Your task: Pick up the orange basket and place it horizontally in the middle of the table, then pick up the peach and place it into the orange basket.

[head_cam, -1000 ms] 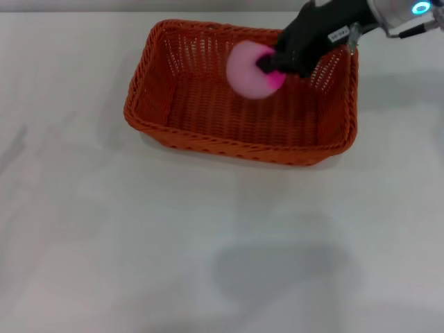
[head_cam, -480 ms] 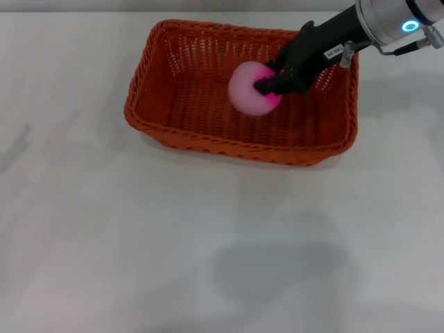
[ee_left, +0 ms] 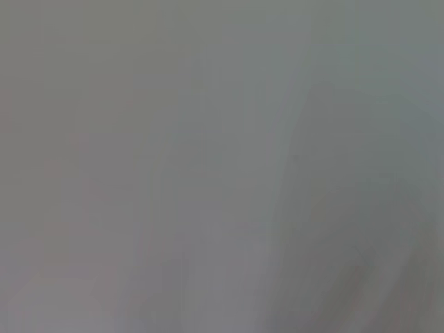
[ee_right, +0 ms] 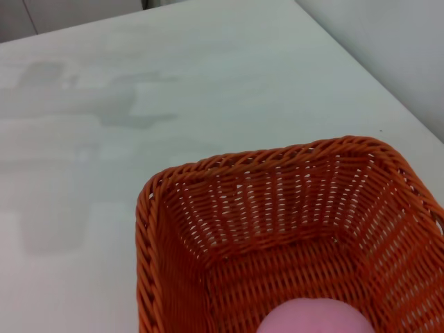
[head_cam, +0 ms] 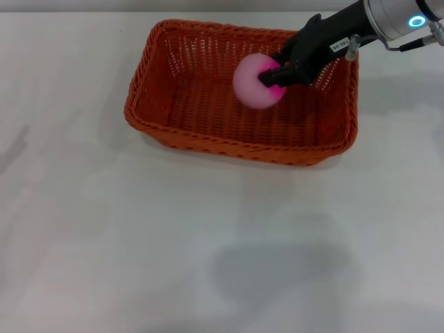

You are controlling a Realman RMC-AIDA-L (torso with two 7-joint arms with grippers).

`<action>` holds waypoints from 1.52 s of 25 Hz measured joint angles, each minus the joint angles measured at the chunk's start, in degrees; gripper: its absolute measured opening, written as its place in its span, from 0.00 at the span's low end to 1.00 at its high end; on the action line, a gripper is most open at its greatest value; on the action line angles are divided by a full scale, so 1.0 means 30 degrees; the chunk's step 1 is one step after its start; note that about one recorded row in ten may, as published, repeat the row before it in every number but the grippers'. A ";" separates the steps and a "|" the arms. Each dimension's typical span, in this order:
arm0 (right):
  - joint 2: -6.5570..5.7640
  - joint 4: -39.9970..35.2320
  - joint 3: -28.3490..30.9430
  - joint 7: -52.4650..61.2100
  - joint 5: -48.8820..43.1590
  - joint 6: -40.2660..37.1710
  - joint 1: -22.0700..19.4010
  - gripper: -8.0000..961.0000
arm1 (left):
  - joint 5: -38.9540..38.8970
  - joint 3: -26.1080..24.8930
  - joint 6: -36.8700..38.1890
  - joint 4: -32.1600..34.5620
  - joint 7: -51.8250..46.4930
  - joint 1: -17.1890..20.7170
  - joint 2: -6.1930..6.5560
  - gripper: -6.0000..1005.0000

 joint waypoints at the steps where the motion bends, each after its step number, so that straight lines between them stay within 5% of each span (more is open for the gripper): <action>1: -0.0001 0.0026 0.0064 0.0010 0.0004 0.0000 -0.0004 0.33 | -0.0009 0.0000 -0.0035 -0.0008 -0.0002 -0.0004 0.0001 0.88; 7: 0.0007 0.0113 0.0252 -0.0053 0.0018 -0.0099 -0.0192 0.42 | -0.0186 0.0001 -0.0200 -0.0036 -0.0011 -0.0024 0.0000 0.88; 14: -0.0050 -0.1415 0.0679 -0.0174 0.1115 0.0282 -0.1033 0.68 | -0.0410 -0.0005 -0.0450 -0.0104 -0.0034 -0.0013 0.0024 0.88; 17: -0.0005 -0.3935 0.1755 -0.0224 0.1987 0.0734 -0.2491 0.71 | -0.0556 -0.0029 -0.0462 -0.0327 -0.0039 0.0012 0.0024 0.88; 21: -0.0068 -0.7562 0.3850 -0.1585 0.6081 0.1054 -0.6494 0.72 | -0.0932 -0.0263 -0.0411 -0.0452 -0.0029 0.0036 0.0030 0.88; 24: -0.0069 -0.7728 0.4771 -0.2827 0.8021 0.1041 -0.8097 0.72 | -0.1107 -0.0508 -0.0286 -0.0465 0.0080 0.0040 0.0033 0.87; 30: -0.0059 -0.2317 0.8220 -0.8627 1.3236 0.1354 -1.1205 0.72 | -0.1619 -0.1392 -0.0037 -0.0184 0.0785 0.0058 -0.0046 0.88; 38: -0.0062 0.7731 1.6265 -1.7688 1.4378 0.3911 -1.1507 0.72 | -0.3362 -0.1491 0.0749 0.0877 0.2279 0.0061 -0.0053 0.88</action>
